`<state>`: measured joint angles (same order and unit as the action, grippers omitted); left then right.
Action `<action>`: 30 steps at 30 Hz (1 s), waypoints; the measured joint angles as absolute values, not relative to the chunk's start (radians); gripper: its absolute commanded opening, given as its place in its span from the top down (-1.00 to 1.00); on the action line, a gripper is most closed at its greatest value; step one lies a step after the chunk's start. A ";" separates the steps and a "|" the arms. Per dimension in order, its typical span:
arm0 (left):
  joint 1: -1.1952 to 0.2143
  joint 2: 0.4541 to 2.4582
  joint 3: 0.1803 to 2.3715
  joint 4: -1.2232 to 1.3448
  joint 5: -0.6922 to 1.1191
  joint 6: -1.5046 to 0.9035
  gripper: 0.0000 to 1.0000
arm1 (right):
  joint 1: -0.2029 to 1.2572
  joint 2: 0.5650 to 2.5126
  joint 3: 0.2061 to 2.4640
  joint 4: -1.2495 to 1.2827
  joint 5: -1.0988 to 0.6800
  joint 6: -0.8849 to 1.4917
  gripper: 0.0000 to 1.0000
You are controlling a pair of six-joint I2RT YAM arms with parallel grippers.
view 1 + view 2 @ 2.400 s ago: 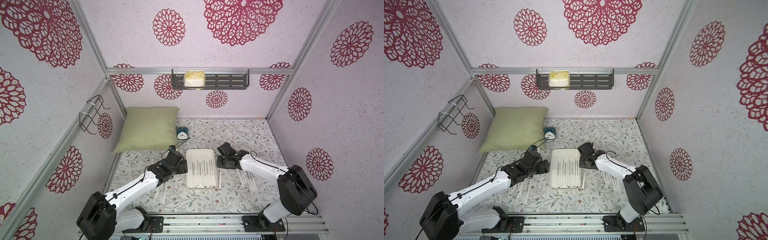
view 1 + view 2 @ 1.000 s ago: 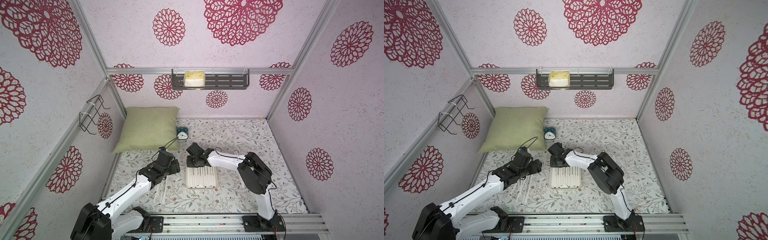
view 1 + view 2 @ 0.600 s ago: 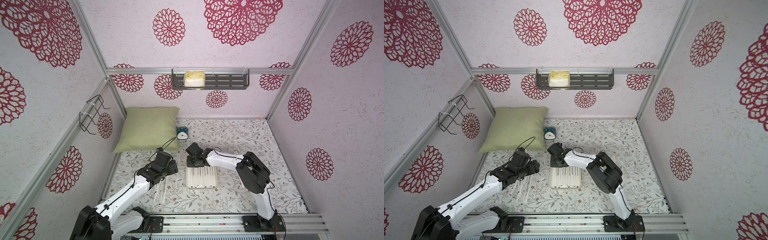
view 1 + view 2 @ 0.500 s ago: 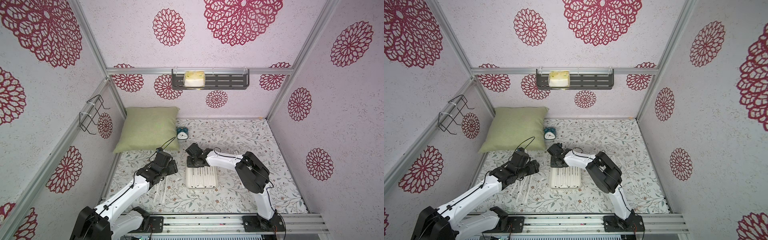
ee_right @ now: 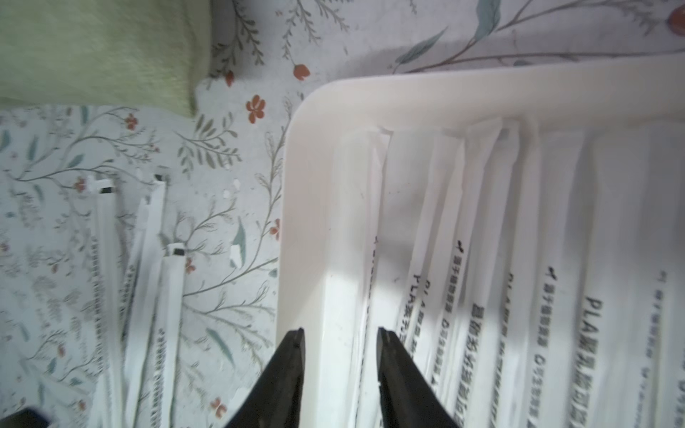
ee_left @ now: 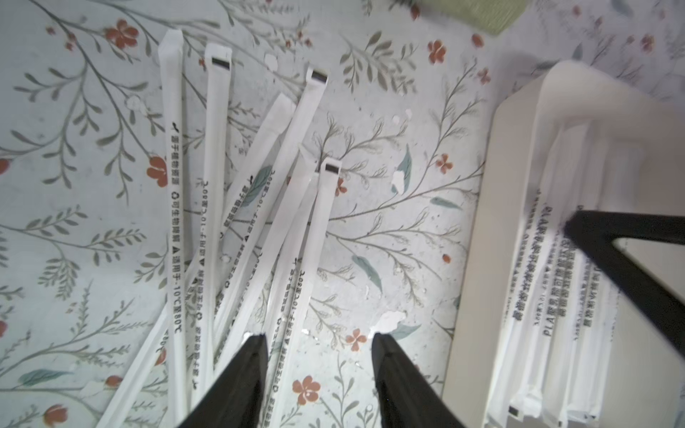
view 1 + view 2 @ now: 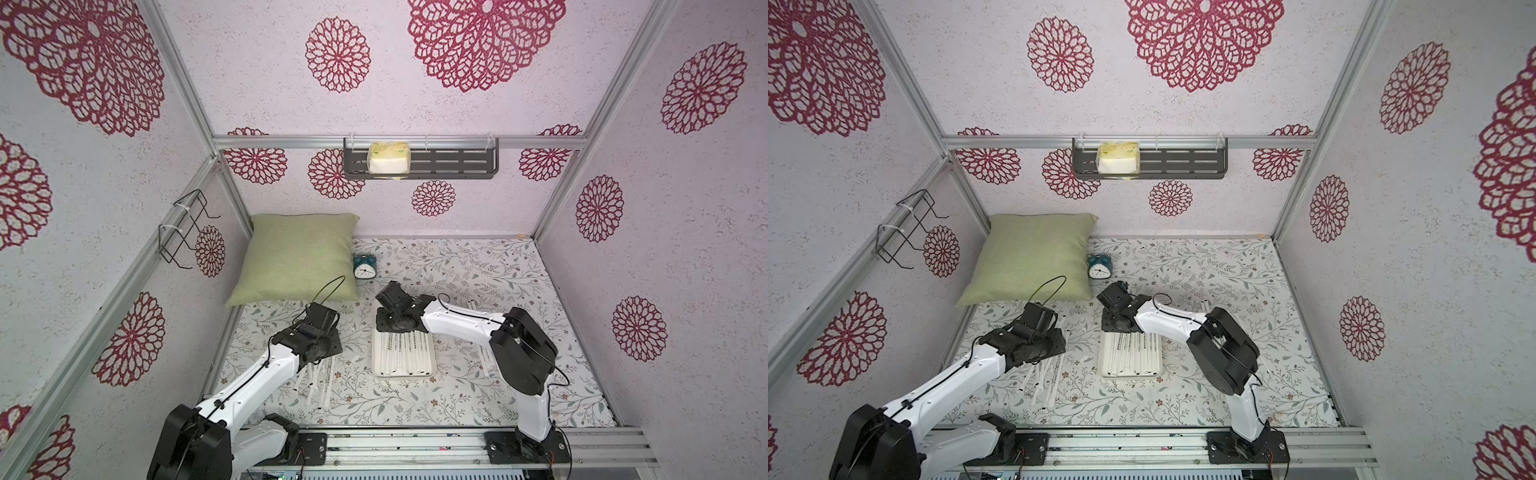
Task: Put the straws into the storage box
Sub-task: Place the straw in the storage box, then pick up the straw from the center of the board.
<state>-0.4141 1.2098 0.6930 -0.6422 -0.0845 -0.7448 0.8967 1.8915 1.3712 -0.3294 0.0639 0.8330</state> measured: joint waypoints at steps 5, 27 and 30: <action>-0.432 1.369 0.722 -0.670 -0.056 -0.736 0.22 | 0.897 1.788 1.296 -0.284 0.039 0.843 0.24; -0.449 1.509 0.773 -0.691 -0.088 -0.702 0.54 | 0.897 1.748 1.199 -0.249 0.049 0.850 0.30; -0.449 1.529 0.774 -0.686 -0.088 -0.702 0.65 | 0.897 1.747 1.197 -0.247 0.050 0.849 0.31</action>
<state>-0.4492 1.5291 0.7738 -0.6865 -0.0875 -0.7017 0.8967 1.7473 1.1969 -0.2466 0.0498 0.8494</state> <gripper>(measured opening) 0.203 0.347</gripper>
